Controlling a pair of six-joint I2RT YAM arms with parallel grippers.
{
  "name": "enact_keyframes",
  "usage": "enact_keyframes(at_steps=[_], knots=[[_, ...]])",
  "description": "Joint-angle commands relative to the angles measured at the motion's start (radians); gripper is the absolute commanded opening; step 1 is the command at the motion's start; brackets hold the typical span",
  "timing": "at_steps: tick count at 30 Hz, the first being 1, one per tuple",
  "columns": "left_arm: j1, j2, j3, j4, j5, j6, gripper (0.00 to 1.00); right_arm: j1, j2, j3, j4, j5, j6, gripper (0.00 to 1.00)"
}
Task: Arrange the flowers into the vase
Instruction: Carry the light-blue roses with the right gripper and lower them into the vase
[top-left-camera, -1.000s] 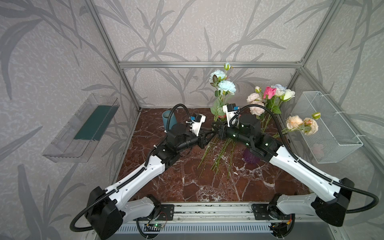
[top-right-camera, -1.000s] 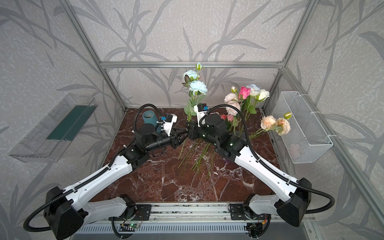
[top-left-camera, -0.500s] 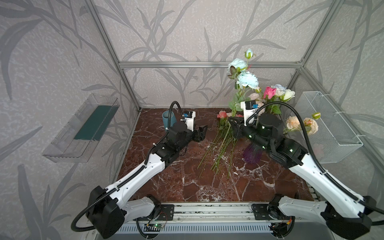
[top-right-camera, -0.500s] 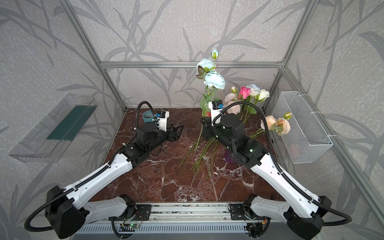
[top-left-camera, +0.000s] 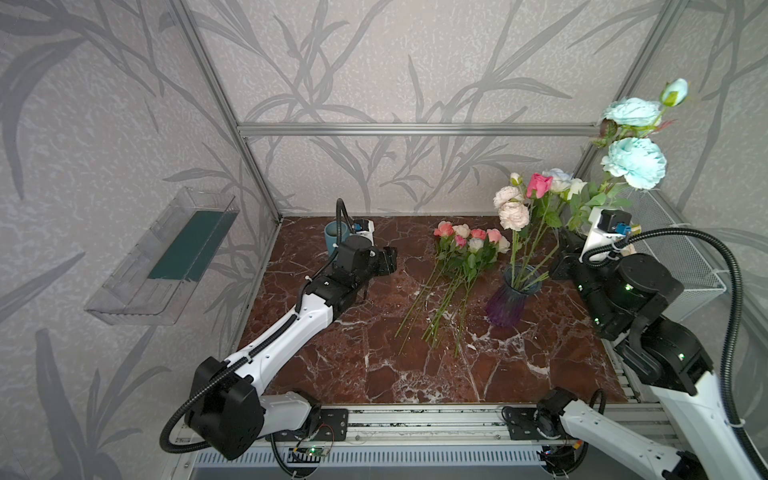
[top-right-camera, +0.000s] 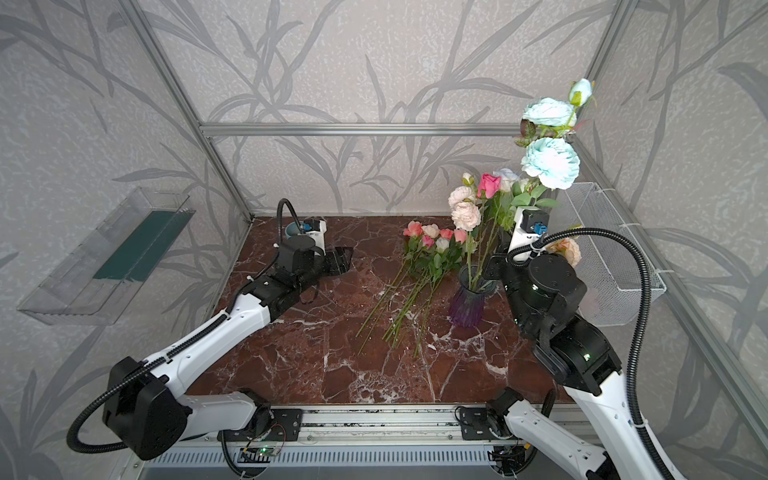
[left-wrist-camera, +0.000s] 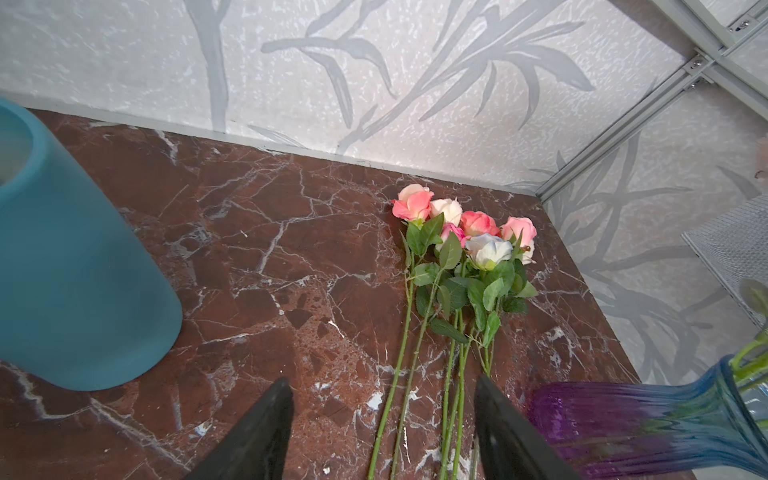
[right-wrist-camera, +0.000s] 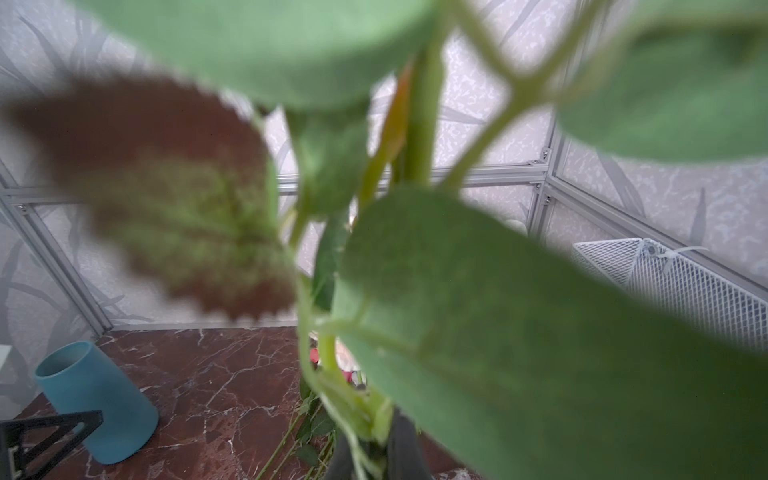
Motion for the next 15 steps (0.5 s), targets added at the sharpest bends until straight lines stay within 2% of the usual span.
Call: enact_keyframes(at_steps=[1, 7, 15], knots=[[0.008, 0.013, 0.006, 0.008, 0.032, -0.033, 0.7, -0.028, 0.038, -0.058, 0.061, 0.026, -0.009, 0.06], [0.009, 0.01, 0.004, 0.013, 0.04, -0.037, 0.7, -0.056, 0.064, -0.159, 0.068, 0.002, 0.043, 0.06], [0.016, 0.012, 0.007, 0.016, 0.072, -0.051, 0.69, -0.1, 0.051, -0.267, 0.035, -0.043, 0.135, 0.12]])
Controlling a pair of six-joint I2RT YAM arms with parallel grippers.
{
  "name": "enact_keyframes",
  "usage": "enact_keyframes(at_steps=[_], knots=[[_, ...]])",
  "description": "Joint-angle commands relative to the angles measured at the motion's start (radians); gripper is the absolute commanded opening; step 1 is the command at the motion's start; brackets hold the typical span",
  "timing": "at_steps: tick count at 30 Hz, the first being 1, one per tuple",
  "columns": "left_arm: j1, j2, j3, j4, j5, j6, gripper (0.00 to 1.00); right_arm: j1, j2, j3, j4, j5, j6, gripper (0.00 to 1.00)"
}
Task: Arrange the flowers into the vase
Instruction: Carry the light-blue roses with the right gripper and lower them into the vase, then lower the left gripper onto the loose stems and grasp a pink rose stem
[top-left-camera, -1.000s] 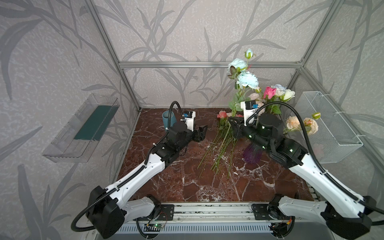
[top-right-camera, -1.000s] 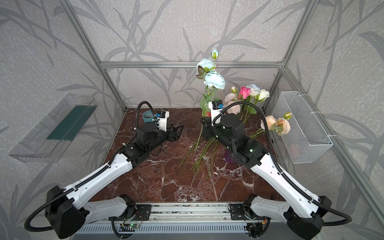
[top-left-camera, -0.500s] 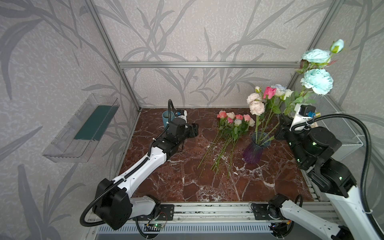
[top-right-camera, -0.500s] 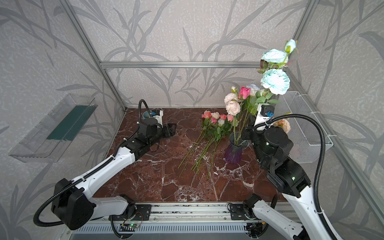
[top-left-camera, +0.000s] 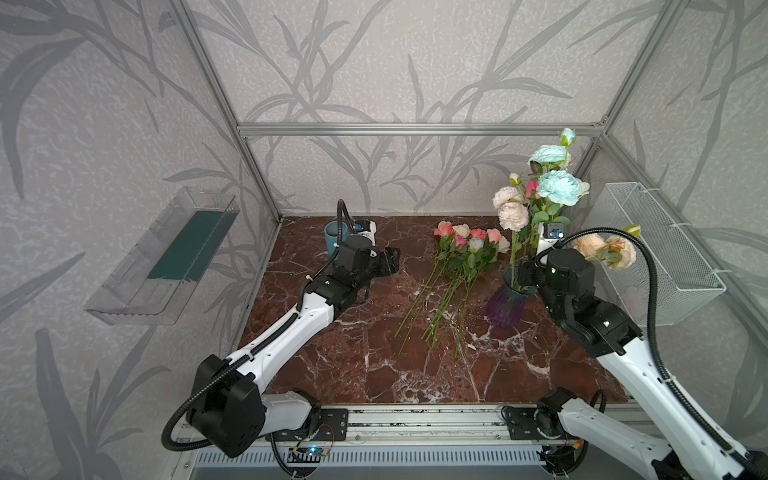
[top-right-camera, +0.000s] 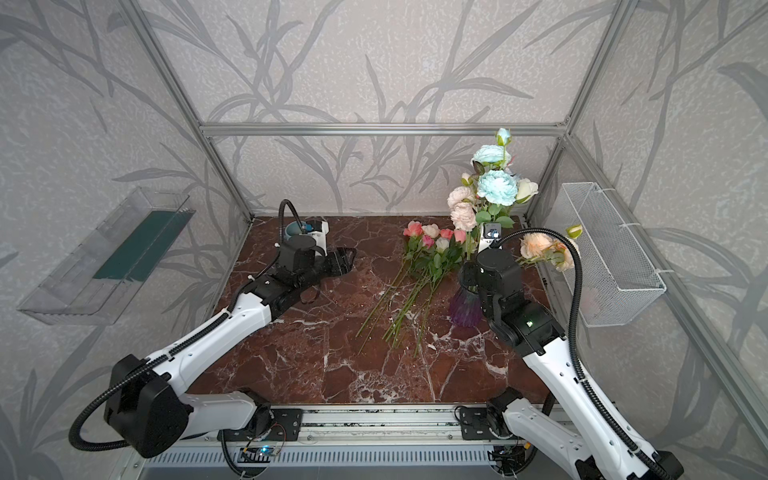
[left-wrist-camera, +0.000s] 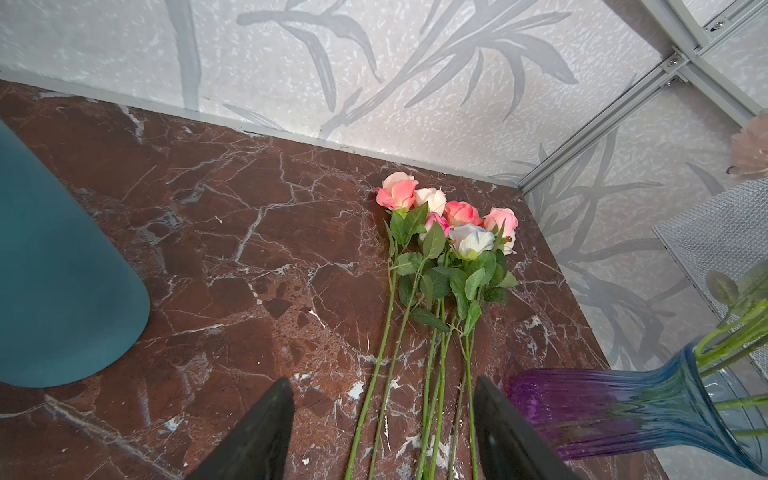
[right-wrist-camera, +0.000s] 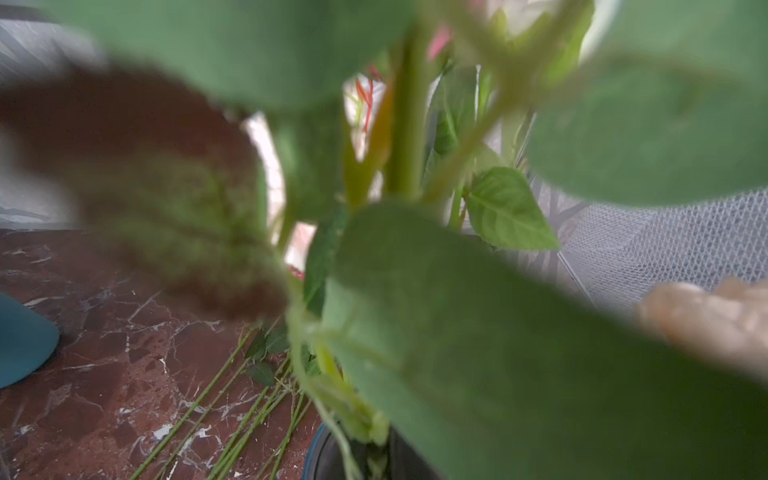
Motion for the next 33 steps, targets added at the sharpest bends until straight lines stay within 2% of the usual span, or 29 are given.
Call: enact_keyframes(at_steps=[1, 8, 14, 20, 24, 30, 33], knots=[[0.008, 0.005, 0.007, 0.014, 0.017, -0.02, 0.69, -0.024, -0.026, -0.032, 0.002, -0.028, 0.063, 0.12], [0.011, 0.016, 0.008, 0.014, 0.023, -0.022, 0.69, -0.029, -0.05, -0.037, -0.04, -0.023, 0.097, 0.28], [0.013, 0.027, 0.008, 0.014, 0.035, -0.025, 0.68, -0.03, -0.104, -0.038, -0.079, -0.012, 0.133, 0.32], [0.013, 0.048, 0.014, 0.011, 0.05, -0.026, 0.68, -0.029, -0.162, 0.031, -0.154, -0.069, 0.159, 0.41], [0.012, 0.071, 0.021, 0.005, 0.066, -0.025, 0.68, -0.029, -0.195, 0.092, -0.196, -0.114, 0.171, 0.43], [0.011, 0.158, 0.076, -0.063, 0.128, -0.005, 0.63, -0.029, -0.243, 0.141, -0.247, -0.117, 0.158, 0.43], [0.0, 0.239, 0.139, -0.149, 0.159, 0.016, 0.6, -0.029, -0.242, 0.109, -0.245, -0.191, 0.178, 0.41]])
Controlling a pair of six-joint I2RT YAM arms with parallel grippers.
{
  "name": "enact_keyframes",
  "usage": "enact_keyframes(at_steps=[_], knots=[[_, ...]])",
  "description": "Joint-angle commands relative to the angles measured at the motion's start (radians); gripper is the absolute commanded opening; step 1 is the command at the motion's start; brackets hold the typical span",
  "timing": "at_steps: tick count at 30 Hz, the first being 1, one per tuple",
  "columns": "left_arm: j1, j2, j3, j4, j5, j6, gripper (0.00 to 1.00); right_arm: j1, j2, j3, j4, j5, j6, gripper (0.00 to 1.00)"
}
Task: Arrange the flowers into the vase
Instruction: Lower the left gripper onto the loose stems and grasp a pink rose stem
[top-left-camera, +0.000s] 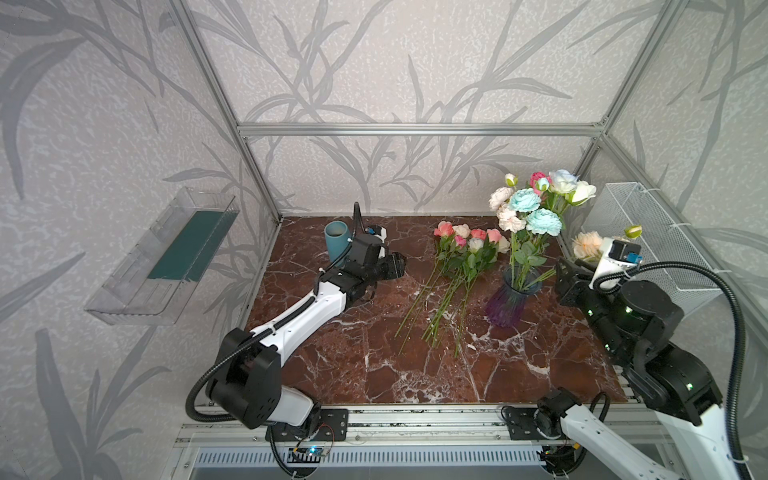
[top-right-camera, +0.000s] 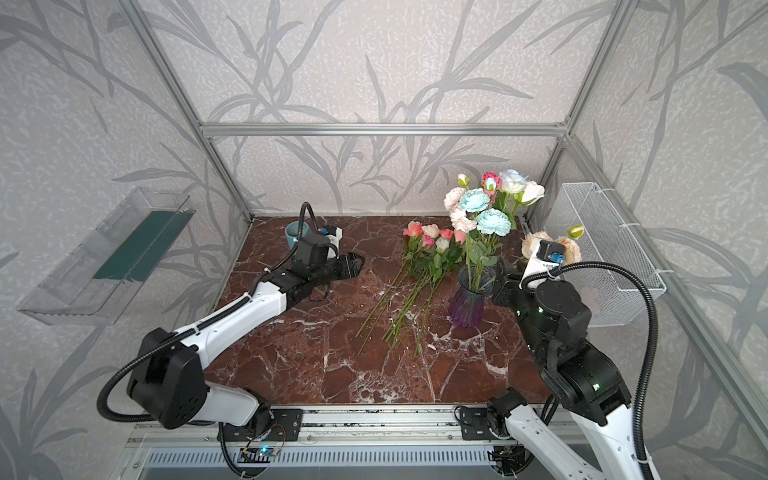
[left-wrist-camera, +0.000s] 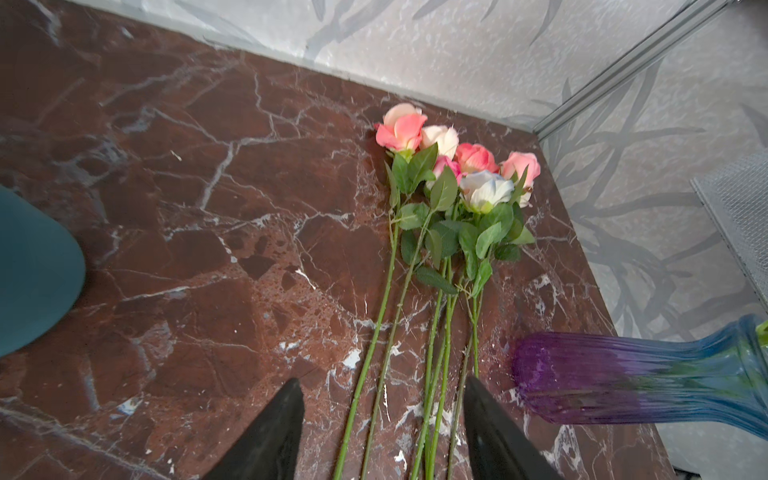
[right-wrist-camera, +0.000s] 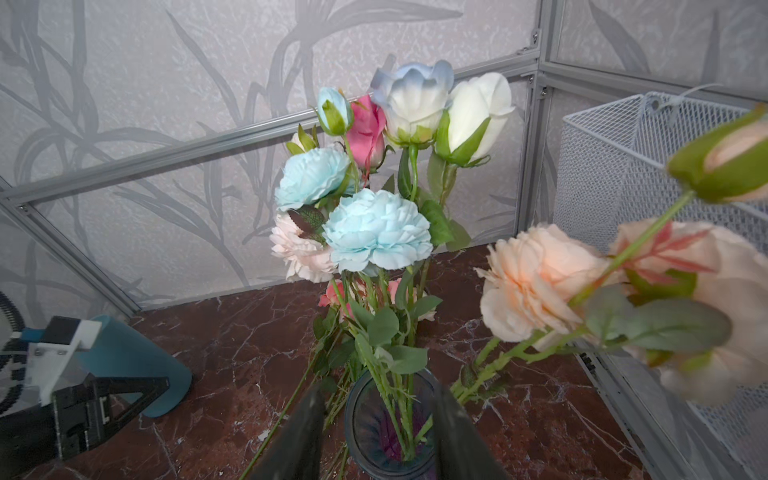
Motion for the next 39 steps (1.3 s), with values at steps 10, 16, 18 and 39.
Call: enact_keyframes(at_steps=[10, 16, 18, 39], knots=[[-0.096, 0.321, 0.292, -0.404, 0.021, 0.162, 0.55, 0.001, -0.011, -0.197, 0.079, -0.262, 0.106, 0.28], [-0.128, 0.376, 0.328, -0.439, -0.025, 0.246, 0.53, 0.002, -0.032, -0.232, 0.073, -0.282, 0.112, 0.27], [-0.128, 0.406, 0.359, -0.458, -0.043, 0.271, 0.51, 0.002, -0.039, -0.241, 0.08, -0.288, 0.115, 0.27], [-0.137, 0.793, 0.807, -0.594, -0.015, 0.435, 0.42, 0.001, -0.093, -0.284, 0.083, -0.313, 0.134, 0.29]])
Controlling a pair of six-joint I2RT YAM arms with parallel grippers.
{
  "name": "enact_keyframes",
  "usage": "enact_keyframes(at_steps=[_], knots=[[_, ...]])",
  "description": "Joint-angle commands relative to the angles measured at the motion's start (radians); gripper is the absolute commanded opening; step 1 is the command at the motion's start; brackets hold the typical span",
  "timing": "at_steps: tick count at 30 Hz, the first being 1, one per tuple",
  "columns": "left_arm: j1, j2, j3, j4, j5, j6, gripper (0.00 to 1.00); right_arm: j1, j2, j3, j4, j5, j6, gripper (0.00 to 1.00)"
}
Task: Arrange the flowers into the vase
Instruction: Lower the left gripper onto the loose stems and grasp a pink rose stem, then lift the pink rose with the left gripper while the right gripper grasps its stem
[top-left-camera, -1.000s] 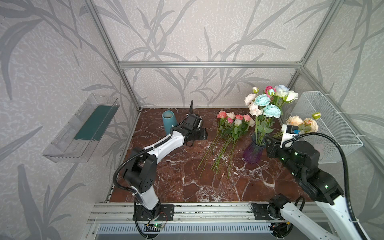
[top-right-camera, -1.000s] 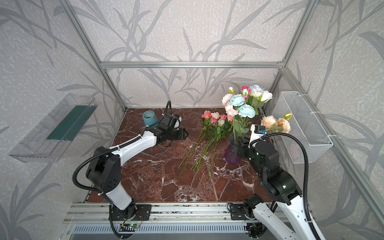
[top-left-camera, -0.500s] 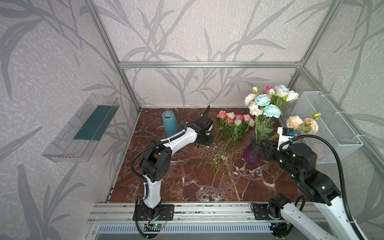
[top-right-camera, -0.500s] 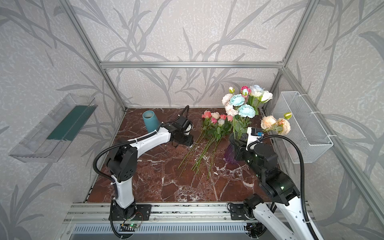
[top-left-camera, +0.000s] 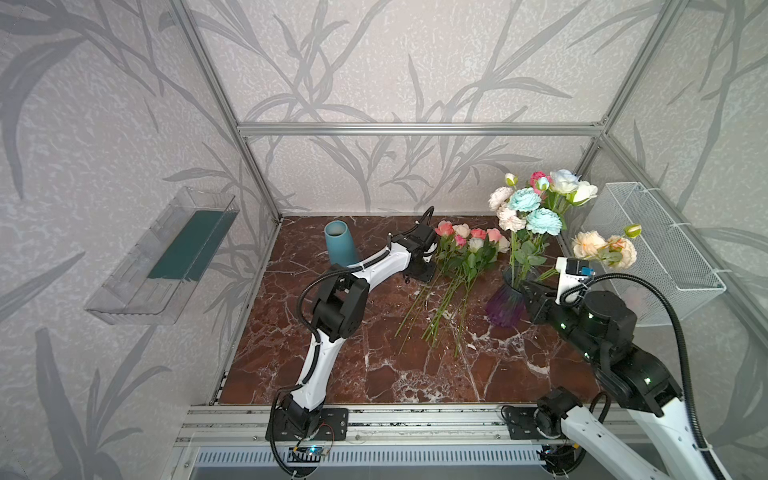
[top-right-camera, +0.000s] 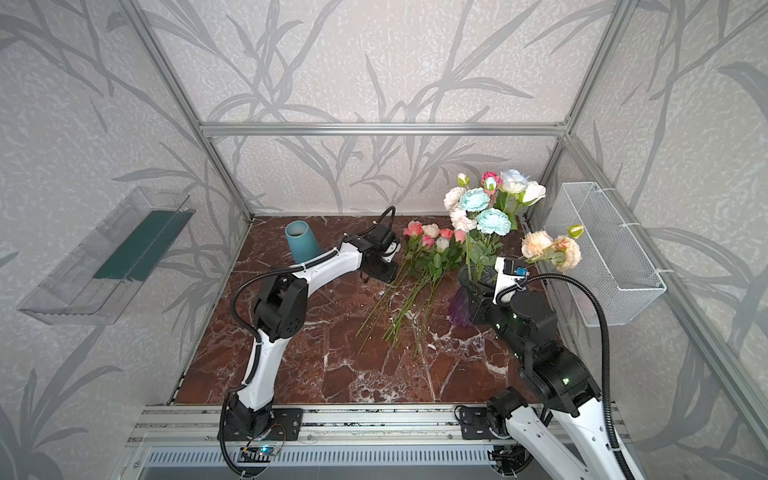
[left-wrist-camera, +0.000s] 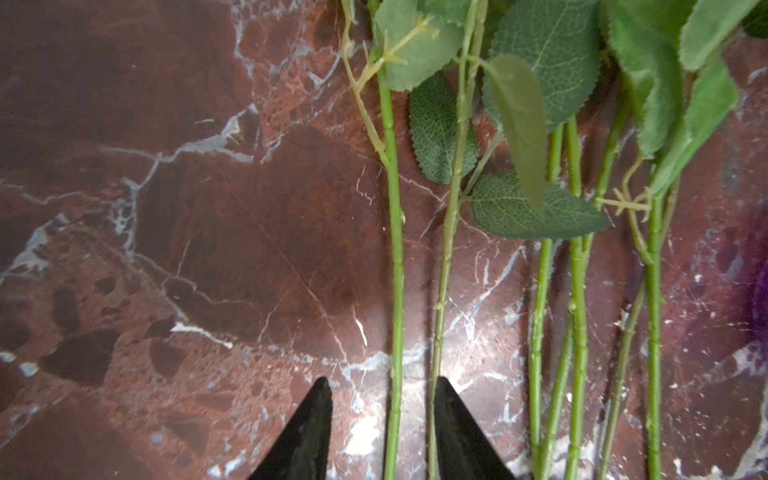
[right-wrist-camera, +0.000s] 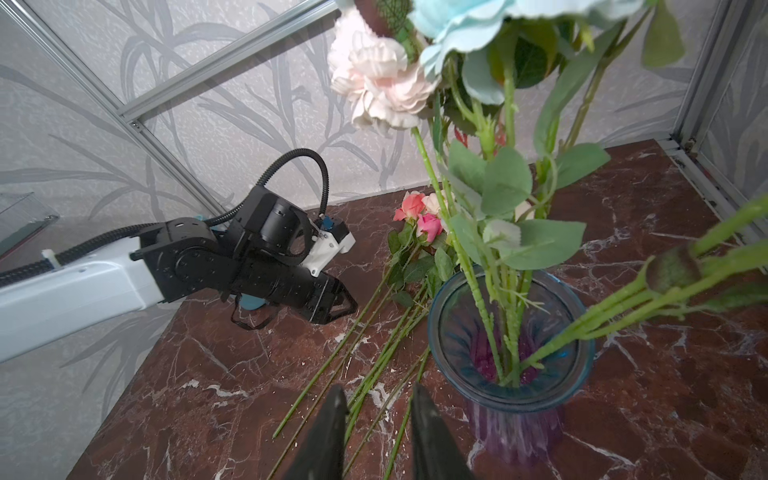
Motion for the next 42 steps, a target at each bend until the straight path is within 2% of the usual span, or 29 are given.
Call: enact_keyframes(at_steps=[1, 4, 9, 15, 19, 22, 32, 37, 42], knots=[[-0.005, 0.031, 0.052, -0.051, -0.005, 0.05, 0.42, 0.001, -0.012, -0.012, 0.002, -0.011, 0.009, 0.29], [-0.011, 0.058, 0.073, -0.061, -0.001, 0.055, 0.41, 0.002, -0.01, -0.015, 0.001, -0.014, 0.005, 0.29], [-0.036, 0.095, 0.087, -0.078, -0.057, 0.07, 0.4, 0.001, -0.01, -0.021, 0.001, -0.012, 0.001, 0.29], [-0.043, 0.14, 0.125, -0.123, -0.124, 0.062, 0.2, 0.001, -0.013, -0.012, -0.005, -0.011, -0.002, 0.29], [-0.038, 0.105, 0.11, -0.124, -0.125, 0.06, 0.0, 0.001, -0.02, 0.023, -0.036, 0.018, -0.024, 0.3], [-0.034, 0.053, 0.088, -0.114, -0.126, 0.051, 0.0, 0.0, -0.031, 0.039, -0.038, 0.025, -0.028, 0.3], [0.011, -0.252, -0.151, 0.053, -0.157, -0.072, 0.0, 0.001, -0.044, 0.051, -0.032, 0.003, -0.008, 0.3], [0.02, -0.445, -0.326, 0.196, -0.158, -0.082, 0.0, 0.001, -0.033, 0.062, -0.014, -0.04, -0.006, 0.3], [0.012, -0.701, -0.593, 0.554, 0.038, -0.049, 0.0, 0.001, 0.032, 0.095, 0.026, -0.172, 0.04, 0.43]])
